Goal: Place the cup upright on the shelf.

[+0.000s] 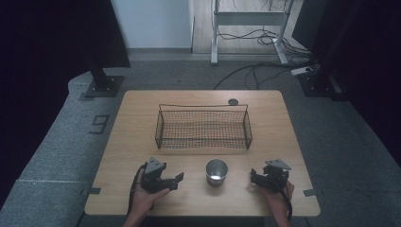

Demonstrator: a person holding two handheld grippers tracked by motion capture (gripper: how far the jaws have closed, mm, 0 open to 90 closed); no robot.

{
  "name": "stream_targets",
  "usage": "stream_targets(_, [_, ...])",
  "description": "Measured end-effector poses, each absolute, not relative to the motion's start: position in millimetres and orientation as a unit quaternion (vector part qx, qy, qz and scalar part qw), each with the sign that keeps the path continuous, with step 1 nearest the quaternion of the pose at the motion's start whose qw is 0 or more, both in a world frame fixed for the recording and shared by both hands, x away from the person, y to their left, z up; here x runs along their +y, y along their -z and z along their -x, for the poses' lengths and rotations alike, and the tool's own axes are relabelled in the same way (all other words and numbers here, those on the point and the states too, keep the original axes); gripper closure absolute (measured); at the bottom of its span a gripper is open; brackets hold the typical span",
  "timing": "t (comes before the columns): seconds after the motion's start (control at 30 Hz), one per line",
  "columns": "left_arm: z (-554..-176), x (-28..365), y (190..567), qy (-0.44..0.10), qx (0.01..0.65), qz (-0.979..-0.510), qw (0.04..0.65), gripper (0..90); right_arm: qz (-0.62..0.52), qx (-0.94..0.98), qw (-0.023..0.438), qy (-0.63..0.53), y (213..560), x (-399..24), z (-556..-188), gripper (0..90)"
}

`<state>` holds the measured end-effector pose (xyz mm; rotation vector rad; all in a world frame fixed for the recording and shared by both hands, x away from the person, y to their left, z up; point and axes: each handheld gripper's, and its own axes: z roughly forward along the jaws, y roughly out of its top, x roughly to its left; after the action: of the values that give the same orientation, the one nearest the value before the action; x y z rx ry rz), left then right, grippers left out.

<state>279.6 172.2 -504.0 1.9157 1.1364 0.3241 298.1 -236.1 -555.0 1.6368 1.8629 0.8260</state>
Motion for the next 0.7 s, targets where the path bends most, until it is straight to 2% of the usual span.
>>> stream_targets(0.7, [-280.5, 151.2, 488.4, -0.120, 0.432, -0.776, 0.443, 15.1, -0.604, 0.688, 0.261, -0.306, 555.1, -236.1, -298.1, 12.0])
